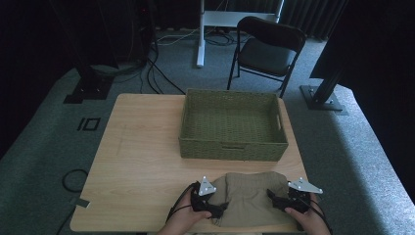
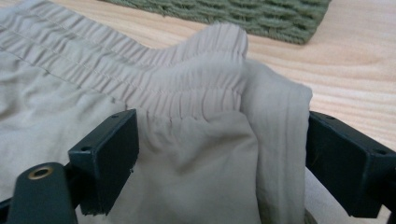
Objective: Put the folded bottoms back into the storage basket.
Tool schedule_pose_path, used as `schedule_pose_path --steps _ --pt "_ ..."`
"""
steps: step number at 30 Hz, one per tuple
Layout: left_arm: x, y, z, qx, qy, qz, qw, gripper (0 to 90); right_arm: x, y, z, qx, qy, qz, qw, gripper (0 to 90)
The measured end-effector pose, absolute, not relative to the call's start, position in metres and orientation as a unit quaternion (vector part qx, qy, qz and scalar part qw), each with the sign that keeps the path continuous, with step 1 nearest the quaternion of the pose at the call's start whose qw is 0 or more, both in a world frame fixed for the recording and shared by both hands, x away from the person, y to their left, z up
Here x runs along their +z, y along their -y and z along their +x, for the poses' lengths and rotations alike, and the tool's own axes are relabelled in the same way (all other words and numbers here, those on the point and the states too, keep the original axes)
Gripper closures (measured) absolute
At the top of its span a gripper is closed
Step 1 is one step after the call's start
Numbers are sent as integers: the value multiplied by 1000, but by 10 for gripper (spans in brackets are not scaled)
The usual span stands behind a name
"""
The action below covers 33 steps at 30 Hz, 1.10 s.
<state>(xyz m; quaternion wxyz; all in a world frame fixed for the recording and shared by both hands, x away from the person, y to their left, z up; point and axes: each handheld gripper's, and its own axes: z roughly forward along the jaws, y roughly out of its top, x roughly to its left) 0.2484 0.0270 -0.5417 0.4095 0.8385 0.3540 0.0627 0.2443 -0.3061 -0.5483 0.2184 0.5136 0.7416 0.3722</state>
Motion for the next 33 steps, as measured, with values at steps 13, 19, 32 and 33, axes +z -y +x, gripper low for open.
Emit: schedule_pose_path --steps 13,19,32,33 --pt "-551 -11 258 59 -356 842 401 163 -557 305 246 354 -757 513 198 169" --pt "-552 3 264 59 -329 854 400 151 -557 302 245 357 -757 508 203 211" --pt "-550 17 284 38 -331 851 406 632 -552 303 245 351 -758 515 192 499" --pt "-550 17 284 38 -331 851 406 676 -552 303 245 351 -758 515 192 499"
